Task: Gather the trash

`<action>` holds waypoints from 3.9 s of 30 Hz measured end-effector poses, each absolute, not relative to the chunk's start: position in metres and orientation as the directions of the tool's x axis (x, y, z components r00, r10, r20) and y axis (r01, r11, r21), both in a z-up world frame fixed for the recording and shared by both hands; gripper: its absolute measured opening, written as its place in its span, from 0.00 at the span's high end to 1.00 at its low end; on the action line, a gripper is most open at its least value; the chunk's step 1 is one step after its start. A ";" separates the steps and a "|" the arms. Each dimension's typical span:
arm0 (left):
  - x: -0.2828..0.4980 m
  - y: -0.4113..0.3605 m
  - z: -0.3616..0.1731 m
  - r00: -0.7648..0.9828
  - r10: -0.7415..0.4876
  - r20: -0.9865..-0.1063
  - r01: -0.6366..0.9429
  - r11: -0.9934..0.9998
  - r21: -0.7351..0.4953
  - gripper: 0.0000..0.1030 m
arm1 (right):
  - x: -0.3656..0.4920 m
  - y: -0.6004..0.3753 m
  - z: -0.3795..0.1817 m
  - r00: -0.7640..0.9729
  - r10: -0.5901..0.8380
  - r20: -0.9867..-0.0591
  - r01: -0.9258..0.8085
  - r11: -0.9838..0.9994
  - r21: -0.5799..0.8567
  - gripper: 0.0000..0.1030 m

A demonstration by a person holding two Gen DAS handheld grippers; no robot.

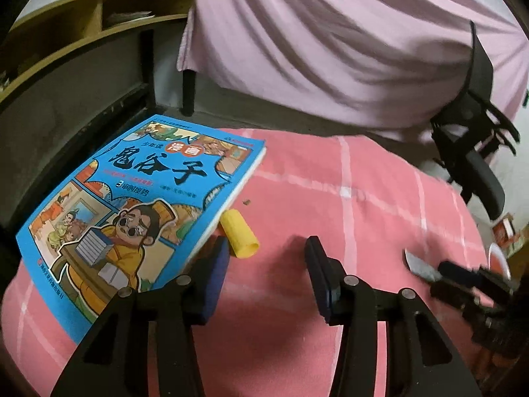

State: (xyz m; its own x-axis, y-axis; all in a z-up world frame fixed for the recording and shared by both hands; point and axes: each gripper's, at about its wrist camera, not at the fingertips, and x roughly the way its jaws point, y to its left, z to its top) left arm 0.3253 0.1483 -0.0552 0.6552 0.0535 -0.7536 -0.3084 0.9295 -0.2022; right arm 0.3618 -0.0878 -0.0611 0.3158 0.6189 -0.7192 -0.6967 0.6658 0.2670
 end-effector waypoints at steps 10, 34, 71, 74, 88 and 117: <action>0.330 0.148 -0.051 0.650 0.102 -0.754 -0.357 0.916 -0.184 0.87 | 0.361 -0.085 -0.062 0.328 0.597 -0.732 -0.702 0.673 0.234 0.60; 0.281 0.077 -0.036 0.786 -0.061 -0.615 -0.104 0.968 -0.229 0.88 | 0.316 -0.095 -0.050 0.465 0.536 -0.704 -0.676 0.729 0.109 0.80; 0.191 -0.047 0.036 0.979 -0.158 -0.127 0.155 0.987 -0.038 0.88 | 0.203 -0.264 0.025 0.945 0.319 -0.069 -0.299 0.932 0.207 0.80; 0.202 -0.067 0.040 0.968 -0.205 -0.147 0.201 0.979 -0.045 0.88 | 0.205 -0.283 0.022 0.956 0.282 -0.075 -0.261 0.940 0.219 0.80; 0.272 -0.187 0.027 0.851 -0.404 -0.335 0.396 0.913 -0.094 0.88 | 0.224 -0.375 -0.012 0.971 0.139 -0.196 -0.052 0.917 0.395 0.79; 0.299 -0.206 0.001 0.686 -0.440 -0.579 0.410 0.892 -0.193 0.76 | 0.236 -0.404 -0.036 0.913 0.090 -0.398 0.088 0.909 0.407 0.78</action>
State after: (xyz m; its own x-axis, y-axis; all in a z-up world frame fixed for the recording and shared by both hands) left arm 0.2989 -0.2057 0.0010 0.6865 -0.4405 -0.5786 0.4097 0.8916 -0.1927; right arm 0.2363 -0.4040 -0.0360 0.9128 0.0902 -0.3983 0.0879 0.9090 0.4074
